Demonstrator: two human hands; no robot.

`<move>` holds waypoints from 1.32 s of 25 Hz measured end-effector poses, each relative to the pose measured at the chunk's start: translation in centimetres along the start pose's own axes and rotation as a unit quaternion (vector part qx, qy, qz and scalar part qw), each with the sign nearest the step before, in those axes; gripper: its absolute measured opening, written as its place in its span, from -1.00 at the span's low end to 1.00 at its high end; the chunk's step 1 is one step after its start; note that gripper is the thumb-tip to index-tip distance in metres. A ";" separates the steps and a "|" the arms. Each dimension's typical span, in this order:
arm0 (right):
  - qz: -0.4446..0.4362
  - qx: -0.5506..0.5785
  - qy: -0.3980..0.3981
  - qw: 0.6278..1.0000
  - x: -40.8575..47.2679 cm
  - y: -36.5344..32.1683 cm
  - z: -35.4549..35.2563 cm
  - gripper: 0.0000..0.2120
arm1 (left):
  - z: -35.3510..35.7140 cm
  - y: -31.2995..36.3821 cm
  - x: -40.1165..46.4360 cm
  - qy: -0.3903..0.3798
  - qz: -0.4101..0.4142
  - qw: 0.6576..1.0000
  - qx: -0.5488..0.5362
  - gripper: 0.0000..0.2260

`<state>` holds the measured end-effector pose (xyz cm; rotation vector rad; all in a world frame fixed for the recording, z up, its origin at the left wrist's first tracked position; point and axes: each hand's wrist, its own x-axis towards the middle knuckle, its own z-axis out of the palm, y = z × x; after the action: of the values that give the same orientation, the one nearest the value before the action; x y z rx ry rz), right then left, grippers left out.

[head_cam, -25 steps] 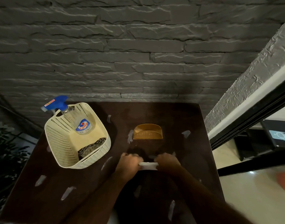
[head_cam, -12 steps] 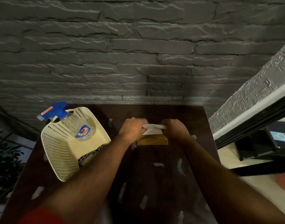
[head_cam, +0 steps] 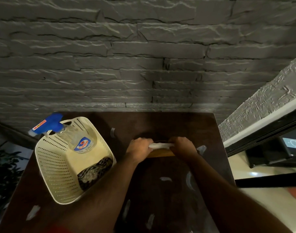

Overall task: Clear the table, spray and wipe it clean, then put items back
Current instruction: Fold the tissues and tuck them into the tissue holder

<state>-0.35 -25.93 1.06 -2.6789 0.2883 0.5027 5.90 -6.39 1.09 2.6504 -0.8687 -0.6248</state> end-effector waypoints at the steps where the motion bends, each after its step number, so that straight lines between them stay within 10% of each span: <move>1: -0.008 -0.002 0.001 1.000 -0.1 0.2 -0.1 -0.73 | -0.1 0.0 0.0 0.001 0.001 1.000 -0.010 -0.80; 33: -0.053 0.016 -0.013 0.998 0.6 -0.2 -1.0 -0.83 | 0.8 -0.8 -0.7 0.057 -0.049 0.994 -0.081 -0.85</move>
<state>0.52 -26.22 1.77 -2.6382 0.1443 0.4967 5.45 -5.45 0.30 2.5653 -0.6331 -0.5362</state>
